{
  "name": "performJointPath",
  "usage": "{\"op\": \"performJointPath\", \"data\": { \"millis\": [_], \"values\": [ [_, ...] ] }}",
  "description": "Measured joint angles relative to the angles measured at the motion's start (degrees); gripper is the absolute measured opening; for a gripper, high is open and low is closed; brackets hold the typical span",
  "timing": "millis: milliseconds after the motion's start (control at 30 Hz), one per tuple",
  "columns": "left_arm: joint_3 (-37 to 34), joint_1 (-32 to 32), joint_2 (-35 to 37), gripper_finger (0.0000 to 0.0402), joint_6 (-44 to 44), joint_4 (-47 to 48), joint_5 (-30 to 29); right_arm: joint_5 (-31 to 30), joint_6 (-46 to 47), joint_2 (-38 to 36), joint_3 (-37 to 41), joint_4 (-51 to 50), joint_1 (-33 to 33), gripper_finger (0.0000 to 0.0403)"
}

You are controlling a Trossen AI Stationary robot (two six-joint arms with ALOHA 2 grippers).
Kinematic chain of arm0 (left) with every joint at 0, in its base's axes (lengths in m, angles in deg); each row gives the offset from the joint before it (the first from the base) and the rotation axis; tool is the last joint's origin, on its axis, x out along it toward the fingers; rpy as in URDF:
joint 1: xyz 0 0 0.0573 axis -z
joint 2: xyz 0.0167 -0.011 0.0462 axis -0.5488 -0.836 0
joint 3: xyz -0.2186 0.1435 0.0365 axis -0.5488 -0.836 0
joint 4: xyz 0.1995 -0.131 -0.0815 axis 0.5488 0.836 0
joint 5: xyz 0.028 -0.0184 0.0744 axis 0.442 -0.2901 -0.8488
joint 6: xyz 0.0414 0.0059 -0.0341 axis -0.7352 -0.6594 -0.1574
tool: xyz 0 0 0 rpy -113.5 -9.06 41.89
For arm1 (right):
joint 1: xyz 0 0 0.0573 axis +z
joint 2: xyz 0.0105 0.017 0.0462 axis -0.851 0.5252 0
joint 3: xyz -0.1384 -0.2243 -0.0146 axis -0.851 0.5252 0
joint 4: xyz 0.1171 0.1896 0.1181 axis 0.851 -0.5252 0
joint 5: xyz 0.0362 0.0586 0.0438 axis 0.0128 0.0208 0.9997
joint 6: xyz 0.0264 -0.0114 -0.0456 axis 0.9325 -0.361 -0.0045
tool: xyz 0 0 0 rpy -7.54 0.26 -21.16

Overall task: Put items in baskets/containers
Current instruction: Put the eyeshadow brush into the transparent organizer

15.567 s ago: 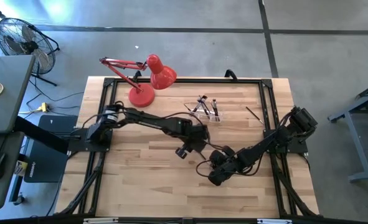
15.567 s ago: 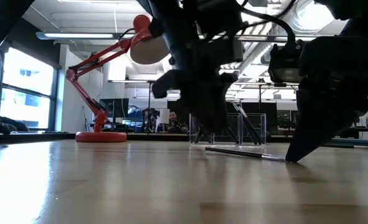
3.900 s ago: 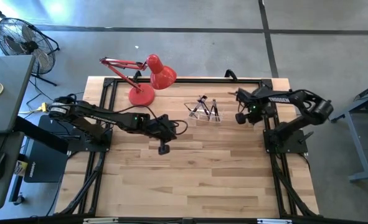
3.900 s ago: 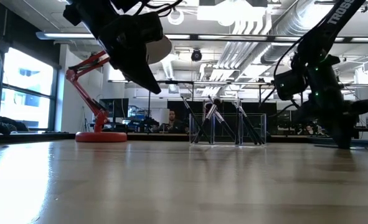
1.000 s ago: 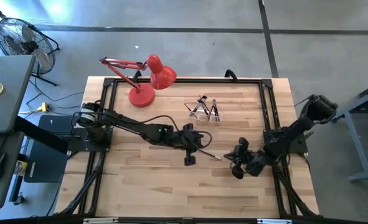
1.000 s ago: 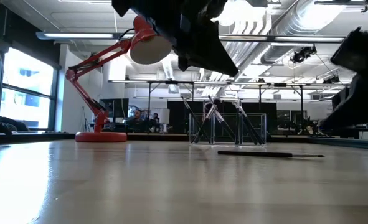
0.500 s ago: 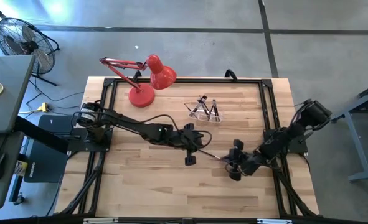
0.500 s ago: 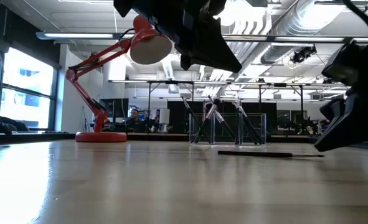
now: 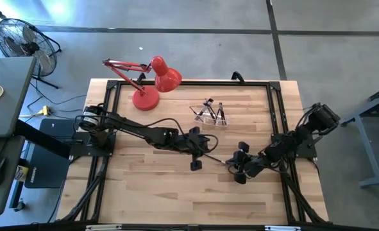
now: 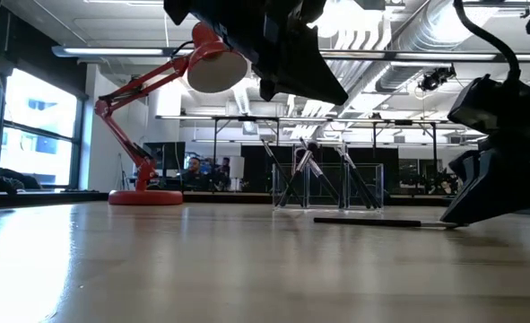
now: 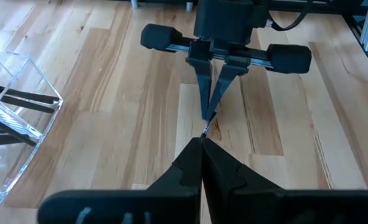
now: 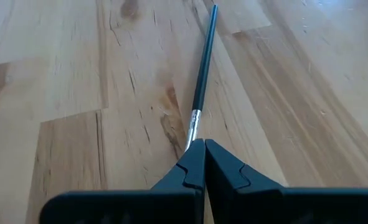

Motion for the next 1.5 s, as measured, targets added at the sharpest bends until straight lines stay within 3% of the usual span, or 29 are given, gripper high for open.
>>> {"op": "performJointPath", "data": {
  "millis": [367,667,1167,1300,1500],
  "values": [
    [-0.02,0.00,0.00,0.0000,0.00,0.11,-0.13,-2.17,1.53,-2.61,0.11,-0.07,0.05,0.0000],
    [-0.02,-0.02,0.00,0.0000,0.00,0.15,-0.13,5.70,0.54,-2.59,0.01,-0.95,0.07,0.0000],
    [-0.18,-0.02,-2.67,0.0001,-1.99,-4.05,0.52,6.32,-1.38,-2.59,-0.04,-2.82,0.07,0.0000],
    [5.40,-0.48,-6.75,0.0001,-2.00,2.28,2.64,6.33,-1.42,-2.57,-0.04,-2.92,0.02,0.0000],
    [18.78,-0.76,-14.56,0.0001,-3.88,15.45,10.79,6.48,-1.40,-2.55,0.00,-2.84,0.02,0.0000]
  ]
}}
